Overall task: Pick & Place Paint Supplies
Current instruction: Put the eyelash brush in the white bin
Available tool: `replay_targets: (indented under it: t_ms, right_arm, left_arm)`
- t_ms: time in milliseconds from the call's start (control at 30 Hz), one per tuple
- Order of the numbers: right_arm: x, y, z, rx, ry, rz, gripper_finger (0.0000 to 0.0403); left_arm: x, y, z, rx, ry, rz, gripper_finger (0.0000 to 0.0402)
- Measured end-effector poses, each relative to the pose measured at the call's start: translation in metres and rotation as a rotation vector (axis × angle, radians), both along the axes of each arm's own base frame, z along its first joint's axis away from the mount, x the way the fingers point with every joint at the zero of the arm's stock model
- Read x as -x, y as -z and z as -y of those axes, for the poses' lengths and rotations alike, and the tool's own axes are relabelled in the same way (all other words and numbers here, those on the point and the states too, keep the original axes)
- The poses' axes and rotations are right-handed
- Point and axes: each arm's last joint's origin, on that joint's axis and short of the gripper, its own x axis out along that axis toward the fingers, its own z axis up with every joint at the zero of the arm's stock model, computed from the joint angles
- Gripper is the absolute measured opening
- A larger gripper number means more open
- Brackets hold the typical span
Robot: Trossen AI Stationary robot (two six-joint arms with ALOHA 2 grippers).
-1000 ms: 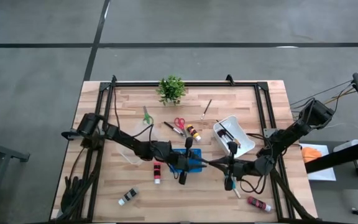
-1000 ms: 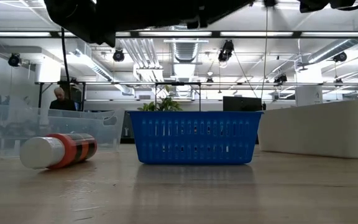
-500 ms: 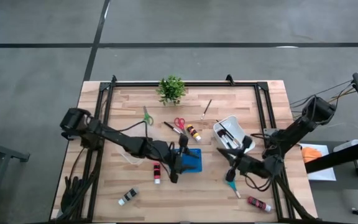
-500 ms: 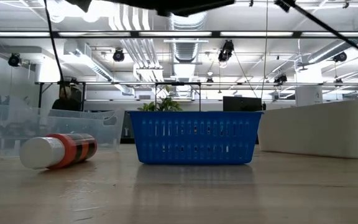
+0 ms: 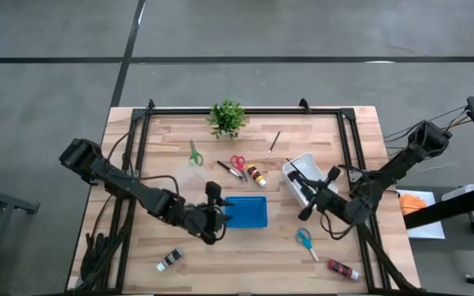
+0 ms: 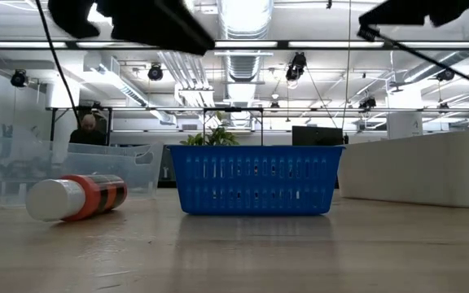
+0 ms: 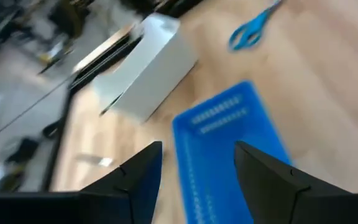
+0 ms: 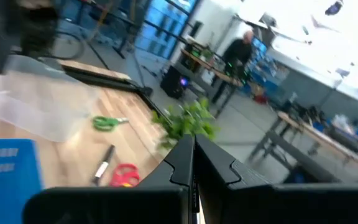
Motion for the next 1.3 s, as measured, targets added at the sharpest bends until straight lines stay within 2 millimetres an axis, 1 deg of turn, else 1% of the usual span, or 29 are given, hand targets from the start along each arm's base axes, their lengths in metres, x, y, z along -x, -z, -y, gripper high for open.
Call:
replay_targets:
  t_ms: [133, 300, 400, 500, 700, 800, 1300]
  right_arm:
    - [0.000, 0.008, 0.022, -0.067, 0.073, -0.007, 0.0007]
    - [0.006, 0.023, 0.053, -0.248, 0.136, -0.029, 0.0007]
    - [0.009, 0.033, 0.063, -0.304, 0.197, -0.048, 0.0007]
    - [0.005, 0.039, 0.065, -0.345, 0.204, -0.066, 0.0007]
    - [-0.004, 0.058, 0.071, -0.392, 0.244, -0.137, 0.0007]
    - [-0.007, 0.065, 0.072, -0.401, 0.256, -0.163, 0.0007]
    - [-0.007, 0.067, 0.070, -0.442, 0.229, -0.185, 0.0008]
  left_arm:
    - [0.009, 0.008, 0.002, -0.067, -0.064, 0.002, 0.0207]
    - [0.013, 0.005, 0.001, -0.081, -0.096, 0.009, 0.0207]
    - [0.016, 0.000, 0.001, -0.070, -0.093, 0.021, 0.0207]
    - [0.018, -0.003, 0.002, -0.052, -0.097, 0.036, 0.0207]
    - [0.021, -0.003, 0.007, -0.047, -0.083, 0.036, 0.0207]
    - [0.023, -0.002, 0.008, -0.041, -0.084, 0.030, 0.0207]
    - [0.024, -0.002, 0.010, -0.036, -0.083, 0.026, 0.0207]
